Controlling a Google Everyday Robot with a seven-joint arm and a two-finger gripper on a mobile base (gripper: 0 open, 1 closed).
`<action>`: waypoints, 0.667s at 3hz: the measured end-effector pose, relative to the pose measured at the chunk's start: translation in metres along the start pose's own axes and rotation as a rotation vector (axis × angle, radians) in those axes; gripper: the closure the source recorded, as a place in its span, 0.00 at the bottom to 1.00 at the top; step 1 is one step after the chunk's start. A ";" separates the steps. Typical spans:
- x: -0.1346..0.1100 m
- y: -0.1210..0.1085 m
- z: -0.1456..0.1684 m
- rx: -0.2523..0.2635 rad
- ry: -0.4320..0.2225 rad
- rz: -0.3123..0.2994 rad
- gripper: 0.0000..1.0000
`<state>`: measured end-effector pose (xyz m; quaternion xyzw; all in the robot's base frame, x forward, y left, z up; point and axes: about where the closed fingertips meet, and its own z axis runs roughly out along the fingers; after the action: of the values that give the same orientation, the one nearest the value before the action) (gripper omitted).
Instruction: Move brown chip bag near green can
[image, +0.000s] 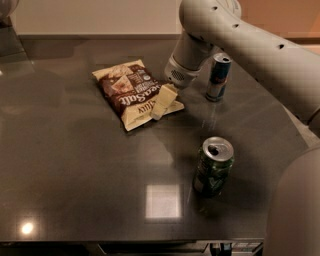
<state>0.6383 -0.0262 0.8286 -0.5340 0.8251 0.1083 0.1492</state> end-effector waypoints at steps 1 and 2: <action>0.000 0.004 0.003 -0.019 -0.002 -0.001 0.41; -0.002 0.010 0.000 -0.032 -0.006 -0.006 0.65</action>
Offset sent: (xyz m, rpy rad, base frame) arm -0.0139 0.0058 0.0090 0.0282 0.0247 0.0240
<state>0.6303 -0.0208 0.8294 -0.5384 0.8212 0.1225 0.1436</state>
